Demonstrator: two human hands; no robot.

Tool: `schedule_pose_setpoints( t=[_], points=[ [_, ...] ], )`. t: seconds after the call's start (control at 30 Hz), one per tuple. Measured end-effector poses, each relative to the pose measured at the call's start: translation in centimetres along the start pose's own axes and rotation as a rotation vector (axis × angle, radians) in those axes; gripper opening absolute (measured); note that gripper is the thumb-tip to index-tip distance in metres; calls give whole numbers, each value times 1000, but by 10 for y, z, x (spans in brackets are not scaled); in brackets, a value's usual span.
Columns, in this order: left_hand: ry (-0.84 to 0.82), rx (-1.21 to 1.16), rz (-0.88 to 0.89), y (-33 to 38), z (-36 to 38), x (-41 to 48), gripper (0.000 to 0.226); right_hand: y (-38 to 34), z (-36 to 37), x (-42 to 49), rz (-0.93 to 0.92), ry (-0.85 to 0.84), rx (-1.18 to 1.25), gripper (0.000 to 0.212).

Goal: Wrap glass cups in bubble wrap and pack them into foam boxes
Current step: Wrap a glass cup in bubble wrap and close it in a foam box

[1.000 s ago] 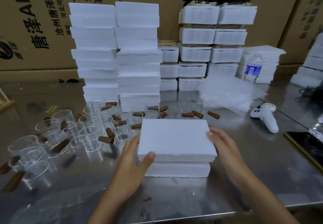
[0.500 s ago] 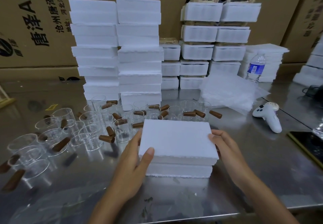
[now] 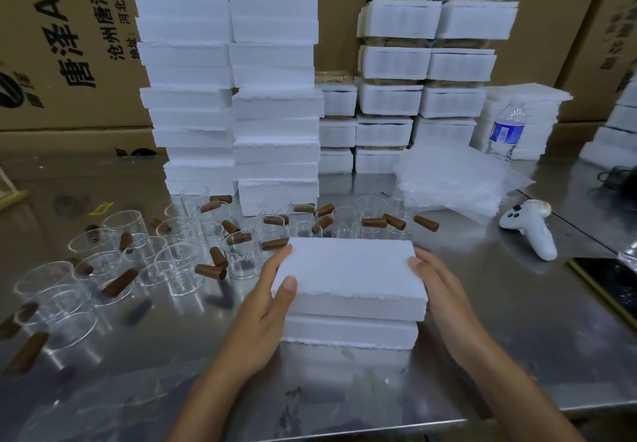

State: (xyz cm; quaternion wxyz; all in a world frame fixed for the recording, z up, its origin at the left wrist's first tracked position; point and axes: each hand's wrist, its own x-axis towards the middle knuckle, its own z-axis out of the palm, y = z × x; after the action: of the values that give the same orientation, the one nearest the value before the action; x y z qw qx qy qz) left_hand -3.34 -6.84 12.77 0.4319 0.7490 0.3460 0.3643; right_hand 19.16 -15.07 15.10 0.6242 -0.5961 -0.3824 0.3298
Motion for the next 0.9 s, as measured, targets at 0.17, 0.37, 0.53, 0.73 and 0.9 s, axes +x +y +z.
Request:
schedule_pose_setpoints(
  t=[0.17, 0.37, 0.53, 0.73, 0.9],
  points=[
    [0, -49, -21, -3, 2, -2, 49, 4, -3, -2, -4, -32, 9, 26],
    [31, -50, -10, 0, 7, -3, 58, 10, -2, -3, -11, 4, 27, 24],
    [39, -27, -15, -5, 9, -4, 64, 14, 0, 0, 0, 18, 26, 22],
    [83, 15, -3, -5, 7, -1, 69, 11, 1, 9, 45, 7, 22, 18],
    [91, 47, -8, -6, 6, 1, 69, 16, -1, 8, 66, 17, -1, 20]
  ],
)
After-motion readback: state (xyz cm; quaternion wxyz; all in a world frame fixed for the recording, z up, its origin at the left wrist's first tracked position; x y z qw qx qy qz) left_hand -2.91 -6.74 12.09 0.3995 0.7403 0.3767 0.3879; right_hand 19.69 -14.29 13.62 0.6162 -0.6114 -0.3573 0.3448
